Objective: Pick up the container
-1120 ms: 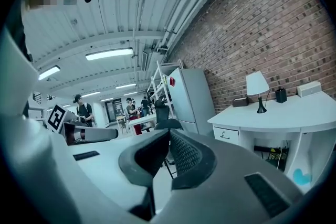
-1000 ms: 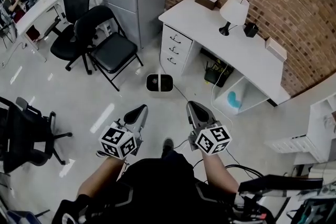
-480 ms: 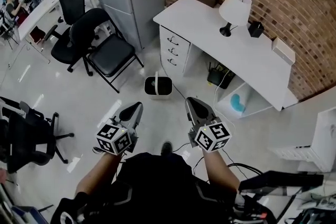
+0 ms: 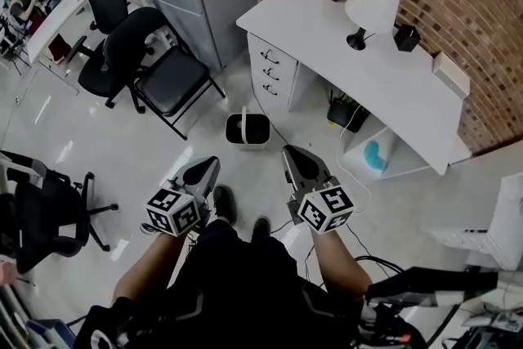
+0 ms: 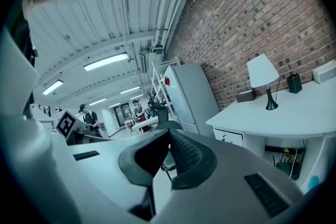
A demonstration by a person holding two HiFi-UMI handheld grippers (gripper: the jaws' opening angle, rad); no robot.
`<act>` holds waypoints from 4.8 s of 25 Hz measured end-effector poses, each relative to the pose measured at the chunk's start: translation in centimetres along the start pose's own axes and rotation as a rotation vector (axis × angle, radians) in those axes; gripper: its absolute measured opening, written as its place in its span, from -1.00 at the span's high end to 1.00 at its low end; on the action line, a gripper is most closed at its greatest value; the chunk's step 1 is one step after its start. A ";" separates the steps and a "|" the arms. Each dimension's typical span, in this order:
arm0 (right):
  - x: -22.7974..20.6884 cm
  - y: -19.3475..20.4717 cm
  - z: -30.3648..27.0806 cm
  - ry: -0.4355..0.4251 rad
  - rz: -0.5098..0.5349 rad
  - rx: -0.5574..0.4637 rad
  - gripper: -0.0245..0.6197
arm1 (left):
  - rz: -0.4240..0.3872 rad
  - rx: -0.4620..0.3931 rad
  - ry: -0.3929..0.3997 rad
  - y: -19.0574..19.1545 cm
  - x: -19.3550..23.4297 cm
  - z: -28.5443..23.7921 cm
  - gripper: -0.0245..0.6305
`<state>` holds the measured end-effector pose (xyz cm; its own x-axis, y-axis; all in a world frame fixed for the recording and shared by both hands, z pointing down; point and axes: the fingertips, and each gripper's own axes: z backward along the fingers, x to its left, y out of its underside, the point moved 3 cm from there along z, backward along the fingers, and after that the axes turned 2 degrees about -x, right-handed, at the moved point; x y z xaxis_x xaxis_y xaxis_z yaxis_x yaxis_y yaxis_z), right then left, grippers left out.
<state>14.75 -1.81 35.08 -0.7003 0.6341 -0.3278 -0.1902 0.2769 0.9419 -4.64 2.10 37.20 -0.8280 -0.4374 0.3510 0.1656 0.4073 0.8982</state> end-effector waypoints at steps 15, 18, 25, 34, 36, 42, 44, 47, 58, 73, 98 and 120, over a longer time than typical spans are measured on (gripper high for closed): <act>-5.7 4.5 -10.7 0.153 0.010 0.050 0.89 | 0.035 0.094 0.037 1.3 11.4 -9.3 0.89; -7.5 6.5 -13.1 0.198 -0.010 0.061 0.89 | 0.064 0.138 0.062 3.1 14.0 -11.7 0.89; -9.2 10.9 -18.9 0.253 -0.085 0.068 0.89 | 0.147 0.189 0.205 5.9 18.8 -15.9 0.55; -13.5 17.2 -21.5 0.282 -0.077 0.176 0.89 | 0.231 0.328 0.123 13.5 23.9 -21.3 0.41; -14.6 19.2 -21.8 0.270 -0.078 0.210 0.89 | 0.255 0.363 0.078 15.7 25.0 -22.7 0.37; -19.1 25.4 -23.4 0.241 -0.055 0.301 0.89 | 0.165 0.479 -0.004 22.0 28.2 -28.3 0.34; -20.9 27.1 -23.8 0.233 -0.077 0.321 0.87 | 0.173 0.483 -0.036 23.6 29.2 -30.8 0.34; -22.4 29.5 -24.0 0.195 -0.101 0.341 0.85 | 0.220 0.491 -0.084 26.7 31.2 -33.9 0.33; -27.0 35.8 -23.7 0.099 -0.134 0.386 0.84 | 0.326 0.576 -0.227 35.4 35.3 -40.2 0.26; -29.8 41.1 -22.1 0.117 -0.208 0.376 0.84 | 0.208 0.700 -0.289 41.9 37.9 -44.5 0.27; -28.5 38.6 -20.6 0.134 -0.209 0.337 0.84 | 0.250 0.584 -0.107 36.3 35.7 -42.3 0.78; -20.8 11.5 -20.8 0.117 -0.108 0.235 0.85 | 0.243 0.410 -0.235 8.3 22.8 -24.2 0.78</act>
<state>12.85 -26.80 54.27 -0.7622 0.5077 -0.4016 -0.1130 0.5065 0.8548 -9.18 -23.88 59.12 -0.8972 -0.1197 0.4251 0.1833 0.7748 0.6050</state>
